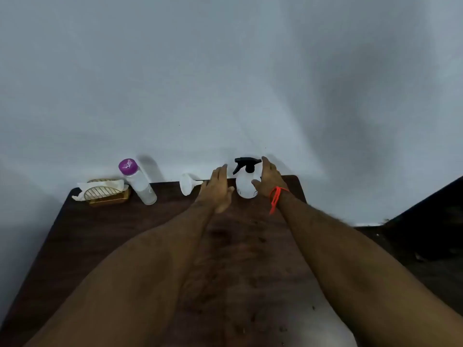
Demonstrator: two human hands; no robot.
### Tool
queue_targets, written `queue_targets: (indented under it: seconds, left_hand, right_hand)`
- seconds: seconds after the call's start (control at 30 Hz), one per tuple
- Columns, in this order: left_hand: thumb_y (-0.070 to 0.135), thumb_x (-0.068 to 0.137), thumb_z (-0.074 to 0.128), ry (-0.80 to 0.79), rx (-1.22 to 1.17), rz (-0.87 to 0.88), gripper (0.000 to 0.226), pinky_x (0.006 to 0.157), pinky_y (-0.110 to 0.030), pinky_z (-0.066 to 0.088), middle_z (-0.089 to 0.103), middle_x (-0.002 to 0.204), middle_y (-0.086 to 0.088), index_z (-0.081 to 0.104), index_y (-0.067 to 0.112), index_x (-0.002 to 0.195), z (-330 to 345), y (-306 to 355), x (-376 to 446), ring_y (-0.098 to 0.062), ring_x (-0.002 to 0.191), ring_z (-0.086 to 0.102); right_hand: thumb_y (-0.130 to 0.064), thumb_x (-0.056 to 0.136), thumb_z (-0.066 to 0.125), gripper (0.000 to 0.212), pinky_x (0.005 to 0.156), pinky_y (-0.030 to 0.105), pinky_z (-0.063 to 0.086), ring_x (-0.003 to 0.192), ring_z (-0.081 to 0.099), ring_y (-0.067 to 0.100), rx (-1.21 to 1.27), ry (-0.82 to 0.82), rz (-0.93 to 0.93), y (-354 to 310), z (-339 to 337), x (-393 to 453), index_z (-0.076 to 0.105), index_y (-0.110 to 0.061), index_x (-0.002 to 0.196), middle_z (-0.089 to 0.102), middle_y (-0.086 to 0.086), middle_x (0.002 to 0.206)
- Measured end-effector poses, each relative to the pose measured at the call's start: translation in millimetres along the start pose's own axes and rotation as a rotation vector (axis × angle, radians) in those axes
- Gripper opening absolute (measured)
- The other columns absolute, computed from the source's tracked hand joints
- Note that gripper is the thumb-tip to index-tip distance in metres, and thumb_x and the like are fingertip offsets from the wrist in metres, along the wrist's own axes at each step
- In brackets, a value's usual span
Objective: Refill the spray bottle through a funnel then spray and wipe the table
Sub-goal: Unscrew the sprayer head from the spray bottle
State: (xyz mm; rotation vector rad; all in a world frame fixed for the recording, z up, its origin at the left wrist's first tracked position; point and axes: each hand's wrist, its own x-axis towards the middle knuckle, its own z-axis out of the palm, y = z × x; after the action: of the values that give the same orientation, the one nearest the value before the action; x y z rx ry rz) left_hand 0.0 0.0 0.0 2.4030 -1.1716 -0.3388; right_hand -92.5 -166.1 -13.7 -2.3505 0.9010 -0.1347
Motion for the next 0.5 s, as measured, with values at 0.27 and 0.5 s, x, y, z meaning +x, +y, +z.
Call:
queue_targets:
  seconds: [0.27, 0.5]
  left_hand:
    - [0.025, 0.098, 0.05, -0.186, -0.069, -0.053, 0.076, 0.117, -0.049, 0.024, 0.013, 0.162, -0.016, 0.002, 0.004, 0.154, 28, -12, 21, -0.031, 0.149, 0.015]
    - [0.027, 0.095, 0.053, -0.195, -0.049, -0.017, 0.074, 0.114, -0.05, 0.03, 0.021, 0.159, -0.012, 0.013, 0.007, 0.154, 40, -26, 31, -0.029, 0.146, 0.025]
  right_hand:
    - [-0.017, 0.087, 0.069, 0.074, 0.099, 0.035, 0.04, 0.125, 0.05, 0.031, 0.449, 0.218, 0.21, -1, 24, 36, 0.027, -0.009, 0.148, 0.055, 0.014, 0.135]
    - [-0.009, 0.082, 0.074, 0.05, 0.095, 0.025, 0.038, 0.123, 0.053, 0.029, 0.546, 0.262, 0.205, 4, 46, 54, 0.056, -0.004, 0.128, 0.06, 0.014, 0.128]
